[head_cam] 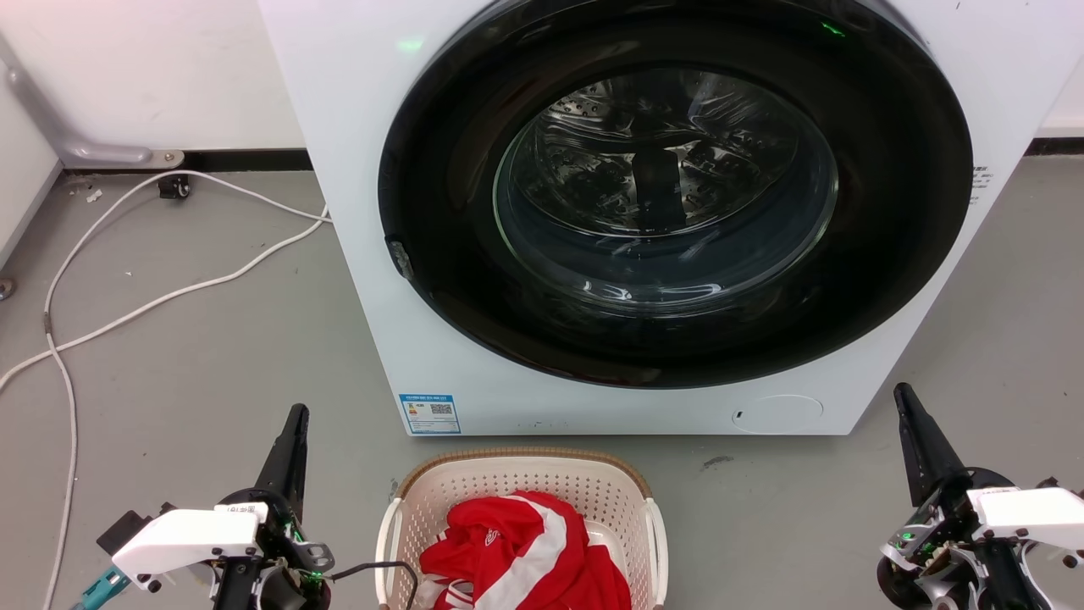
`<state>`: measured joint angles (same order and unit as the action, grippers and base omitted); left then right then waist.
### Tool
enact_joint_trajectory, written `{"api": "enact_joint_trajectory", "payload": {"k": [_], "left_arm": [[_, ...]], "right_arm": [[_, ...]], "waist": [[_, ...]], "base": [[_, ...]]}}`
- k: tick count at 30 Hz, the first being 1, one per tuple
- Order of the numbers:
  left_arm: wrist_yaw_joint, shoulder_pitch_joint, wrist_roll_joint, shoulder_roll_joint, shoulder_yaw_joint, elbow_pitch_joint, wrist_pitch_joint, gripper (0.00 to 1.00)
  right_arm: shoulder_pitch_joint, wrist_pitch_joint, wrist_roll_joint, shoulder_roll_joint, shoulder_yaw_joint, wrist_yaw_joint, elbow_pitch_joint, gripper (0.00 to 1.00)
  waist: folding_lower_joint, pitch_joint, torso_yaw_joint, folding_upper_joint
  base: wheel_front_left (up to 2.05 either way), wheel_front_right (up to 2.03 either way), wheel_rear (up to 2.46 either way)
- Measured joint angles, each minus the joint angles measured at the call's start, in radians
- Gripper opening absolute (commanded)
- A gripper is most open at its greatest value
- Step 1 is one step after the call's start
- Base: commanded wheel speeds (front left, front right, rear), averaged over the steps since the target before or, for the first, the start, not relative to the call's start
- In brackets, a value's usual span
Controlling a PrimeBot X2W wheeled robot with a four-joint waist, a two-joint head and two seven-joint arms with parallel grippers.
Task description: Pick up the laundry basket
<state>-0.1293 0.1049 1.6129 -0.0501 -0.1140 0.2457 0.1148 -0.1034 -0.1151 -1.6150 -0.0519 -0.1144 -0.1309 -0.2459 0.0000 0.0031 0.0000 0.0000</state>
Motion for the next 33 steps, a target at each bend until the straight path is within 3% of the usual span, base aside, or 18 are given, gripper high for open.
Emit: {"api": "enact_joint_trajectory", "payload": {"k": [28,29,33], "left_arm": [[0.0,0.0,0.0,0.0,0.0,0.001,0.0,0.0],[0.001,-0.004,0.0,0.001,0.001,0.007,0.0,1.0],[0.002,-0.037,0.0,0.004,0.006,0.035,-0.004,1.0]], "right_arm": [[0.0,0.0,0.0,0.0,0.0,0.0,-0.001,0.0],[0.004,0.0,0.0,0.001,0.0,0.0,-0.008,1.0],[0.039,0.004,0.0,0.003,0.003,0.0,-0.038,1.0]], "waist": [[0.0,0.0,0.0,0.0],[-0.0001,0.0,0.0,0.0],[0.0,0.0,0.0,0.0]], "base": [[0.0,0.0,0.0],[0.0,0.0,0.0],[0.0,0.0,0.0]]}}
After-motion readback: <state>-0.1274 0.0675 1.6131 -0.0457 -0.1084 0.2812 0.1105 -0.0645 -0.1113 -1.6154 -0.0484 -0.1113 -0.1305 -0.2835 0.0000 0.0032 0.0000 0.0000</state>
